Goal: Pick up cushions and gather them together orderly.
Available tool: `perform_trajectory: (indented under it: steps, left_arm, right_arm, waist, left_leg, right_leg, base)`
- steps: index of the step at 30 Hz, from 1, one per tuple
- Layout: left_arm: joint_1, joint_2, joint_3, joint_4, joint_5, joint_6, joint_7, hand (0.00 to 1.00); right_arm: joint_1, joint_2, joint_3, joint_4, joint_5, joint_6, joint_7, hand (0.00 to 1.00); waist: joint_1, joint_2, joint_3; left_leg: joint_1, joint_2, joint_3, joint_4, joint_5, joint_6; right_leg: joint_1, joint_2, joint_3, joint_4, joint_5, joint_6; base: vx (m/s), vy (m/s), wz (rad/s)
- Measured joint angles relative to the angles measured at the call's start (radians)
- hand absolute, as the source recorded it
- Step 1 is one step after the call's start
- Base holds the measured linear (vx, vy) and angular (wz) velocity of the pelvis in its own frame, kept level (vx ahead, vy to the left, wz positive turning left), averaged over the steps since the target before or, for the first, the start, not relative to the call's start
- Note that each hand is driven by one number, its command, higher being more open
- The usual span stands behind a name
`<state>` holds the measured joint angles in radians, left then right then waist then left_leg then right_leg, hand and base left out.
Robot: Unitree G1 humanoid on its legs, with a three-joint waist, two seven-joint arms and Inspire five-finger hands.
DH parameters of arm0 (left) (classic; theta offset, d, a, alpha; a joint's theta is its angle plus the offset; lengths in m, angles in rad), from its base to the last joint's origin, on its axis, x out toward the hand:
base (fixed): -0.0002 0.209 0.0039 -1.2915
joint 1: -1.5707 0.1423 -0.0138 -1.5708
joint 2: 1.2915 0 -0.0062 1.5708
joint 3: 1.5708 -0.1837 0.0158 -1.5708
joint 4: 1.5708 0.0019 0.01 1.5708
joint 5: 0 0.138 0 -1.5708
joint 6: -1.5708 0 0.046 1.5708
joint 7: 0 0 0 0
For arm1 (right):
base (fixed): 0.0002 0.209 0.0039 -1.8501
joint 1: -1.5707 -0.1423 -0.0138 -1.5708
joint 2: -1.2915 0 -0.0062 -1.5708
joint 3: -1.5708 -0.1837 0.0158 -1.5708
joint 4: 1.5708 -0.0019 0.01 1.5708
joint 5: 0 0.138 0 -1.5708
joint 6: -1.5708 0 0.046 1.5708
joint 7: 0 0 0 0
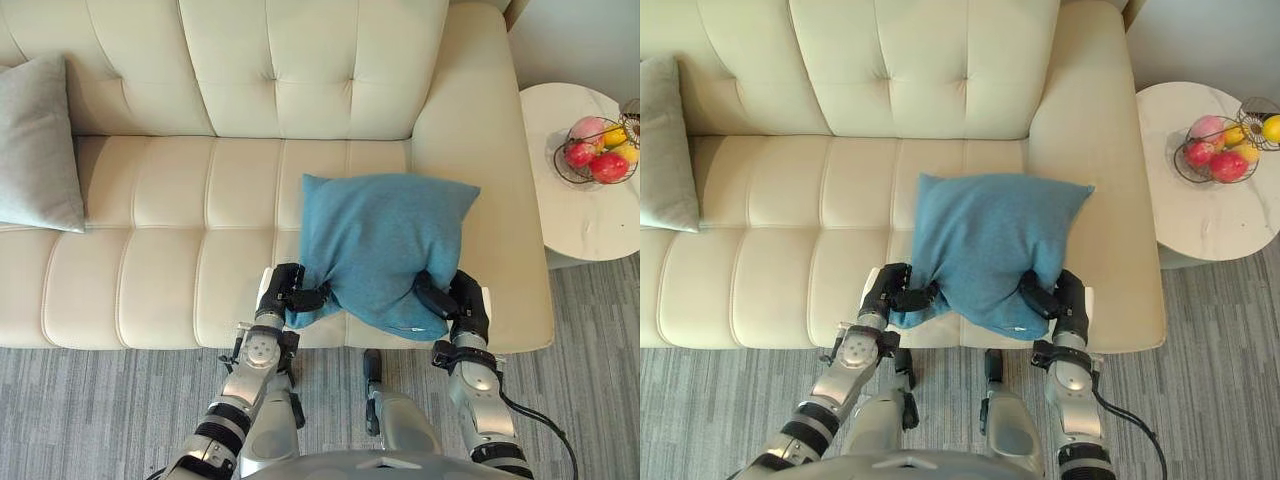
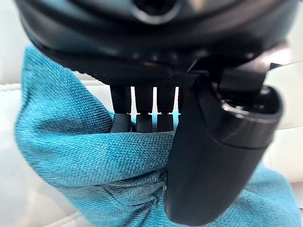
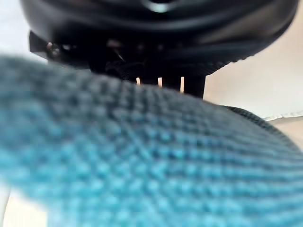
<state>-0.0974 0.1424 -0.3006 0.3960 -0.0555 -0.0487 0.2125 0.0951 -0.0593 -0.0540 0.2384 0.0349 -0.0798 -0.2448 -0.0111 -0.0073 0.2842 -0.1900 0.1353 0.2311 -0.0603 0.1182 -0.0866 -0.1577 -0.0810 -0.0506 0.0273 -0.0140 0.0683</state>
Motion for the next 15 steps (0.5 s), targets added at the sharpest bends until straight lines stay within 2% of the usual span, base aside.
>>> perform_trajectory:
  steps: [10,15]
  left_arm:
    - [0.129,0.018,0.012,-0.223,-0.063,0.008,-0.001,0.0]
    - [0.189,0.016,0.046,-0.358,-0.069,0.008,0.007,0.0]
  right_arm:
    - [-0.004,-0.06,0.048,0.008,-0.124,0.001,0.005,0.0]
    - [0.028,-0.06,0.067,-0.066,-0.211,0.001,0.004,0.0]
  waist:
    - [0.003,0.019,-0.007]
    - [0.003,0.033,-0.034]
  left_leg:
    - [0.08,-0.004,-0.035,-0.024,0.002,-0.003]
    - [0.09,-0.009,-0.053,-0.026,0.003,-0.005]
  right_leg:
    - [0.102,0.002,-0.034,-0.034,-0.003,-0.003]
    - [0.126,0.004,-0.055,-0.043,-0.003,-0.003]
  base:
    - [0.01,0.007,0.11]
    - [0.0,0.014,0.1]
